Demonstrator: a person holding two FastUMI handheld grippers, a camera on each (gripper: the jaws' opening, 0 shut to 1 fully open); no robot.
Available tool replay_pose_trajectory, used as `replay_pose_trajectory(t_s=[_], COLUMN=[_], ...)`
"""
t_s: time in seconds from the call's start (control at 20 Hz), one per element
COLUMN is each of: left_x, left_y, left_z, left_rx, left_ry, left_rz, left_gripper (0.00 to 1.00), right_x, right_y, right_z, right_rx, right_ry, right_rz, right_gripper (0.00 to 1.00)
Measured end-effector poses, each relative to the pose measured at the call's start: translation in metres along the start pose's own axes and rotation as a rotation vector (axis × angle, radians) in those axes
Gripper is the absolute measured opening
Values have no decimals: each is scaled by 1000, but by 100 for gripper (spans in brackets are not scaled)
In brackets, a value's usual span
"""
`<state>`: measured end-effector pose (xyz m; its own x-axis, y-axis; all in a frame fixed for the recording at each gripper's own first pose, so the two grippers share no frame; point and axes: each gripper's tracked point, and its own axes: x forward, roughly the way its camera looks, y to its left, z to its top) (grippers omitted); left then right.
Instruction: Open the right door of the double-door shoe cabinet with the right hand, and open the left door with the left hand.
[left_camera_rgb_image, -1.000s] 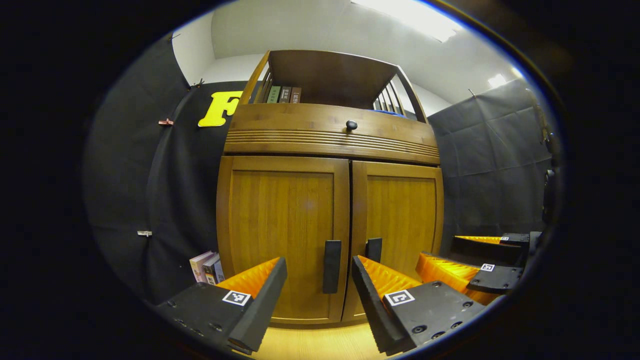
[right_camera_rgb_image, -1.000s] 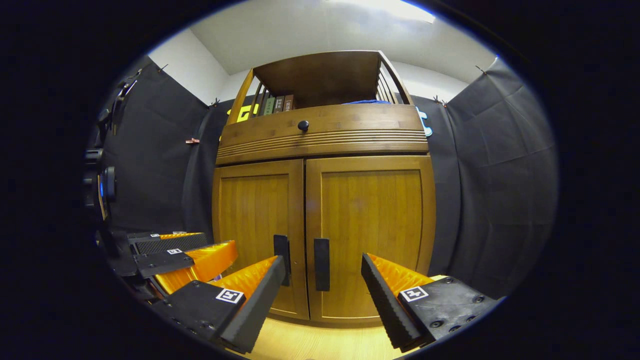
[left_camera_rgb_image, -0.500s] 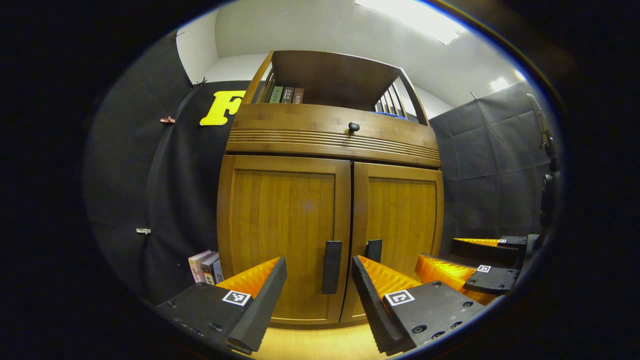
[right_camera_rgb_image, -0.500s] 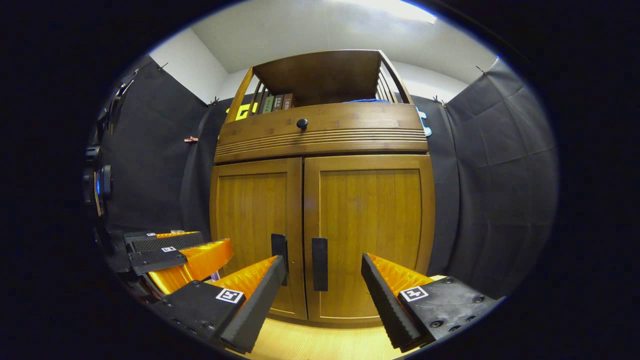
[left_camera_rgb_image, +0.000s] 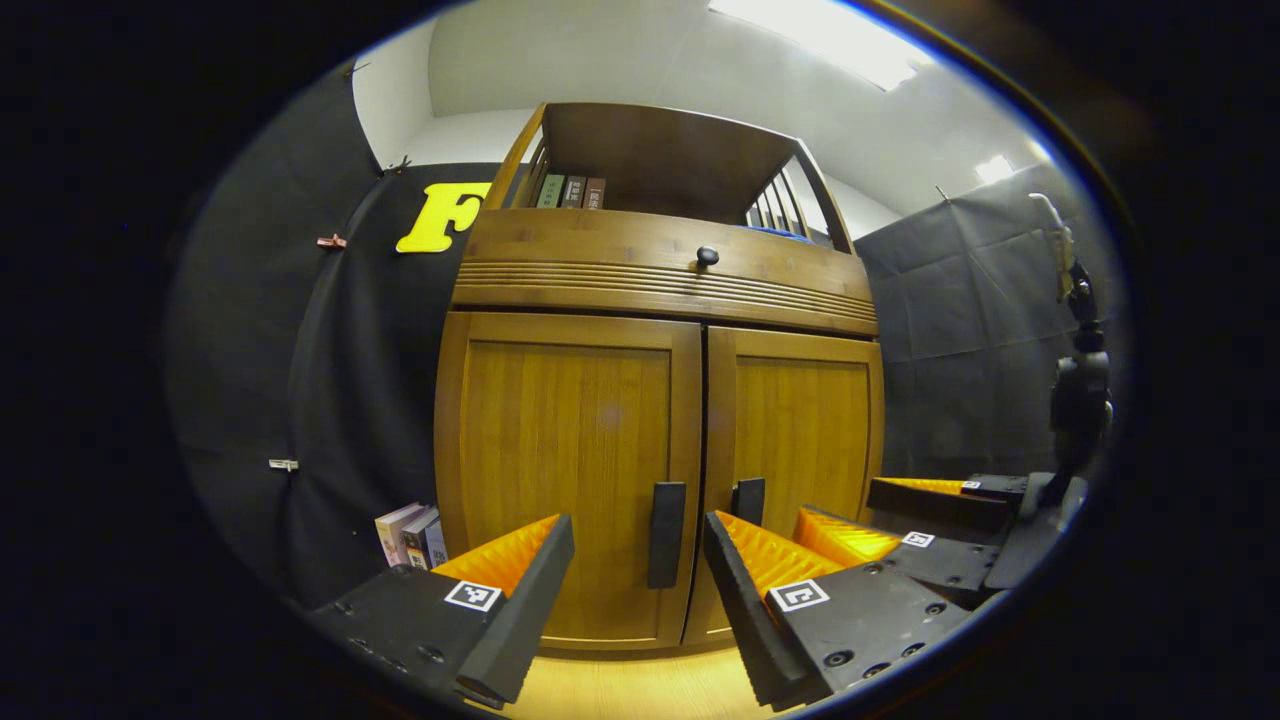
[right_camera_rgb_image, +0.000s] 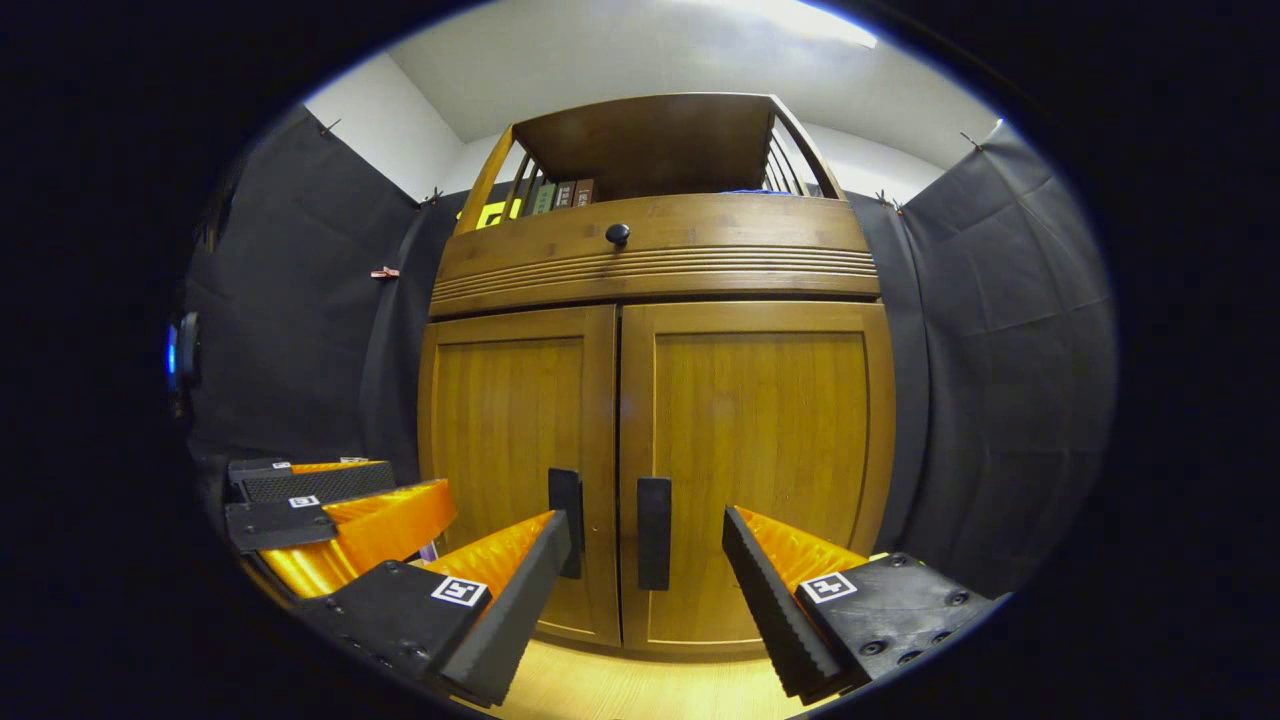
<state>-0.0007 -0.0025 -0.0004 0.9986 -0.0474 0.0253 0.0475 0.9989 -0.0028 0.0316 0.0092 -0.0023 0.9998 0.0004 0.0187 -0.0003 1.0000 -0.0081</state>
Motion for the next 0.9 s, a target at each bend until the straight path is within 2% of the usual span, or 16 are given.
replay_pose_trajectory(t_s=[0.1,0.35,0.5,0.55,0.6,0.7,0.75,0.8,0.9], left_x=[-3,-5,-4,-3,-3,-1,0,1,5], left_y=[4,14,25,27,29,34,36,39,42], left_z=[0,0,3,2,3,2,0,-1,-5], left_rx=[4,-1,-3,-6,-8,-9,-10,-11,-12], left_ry=[-2,-13,-22,-24,-26,-27,-26,-20,-8], left_rz=[2,10,29,31,32,35,40,44,50], left_gripper=[79,79,79,79,79,82,79,82,82], right_x=[17,56,80,86,93,108,111,115,120], right_y=[-1,-6,-11,-11,-10,-13,-15,-16,-10], right_z=[-5,-32,-48,-56,-61,-66,-64,-64,-71], right_rx=[-4,6,-8,-12,-16,-26,-32,-30,-15], right_ry=[-5,36,62,67,69,54,42,36,53], right_rz=[-9,-39,-63,-67,-71,-90,-105,-112,-99], right_gripper=[95,96,87,93,84,81,78,73,74])
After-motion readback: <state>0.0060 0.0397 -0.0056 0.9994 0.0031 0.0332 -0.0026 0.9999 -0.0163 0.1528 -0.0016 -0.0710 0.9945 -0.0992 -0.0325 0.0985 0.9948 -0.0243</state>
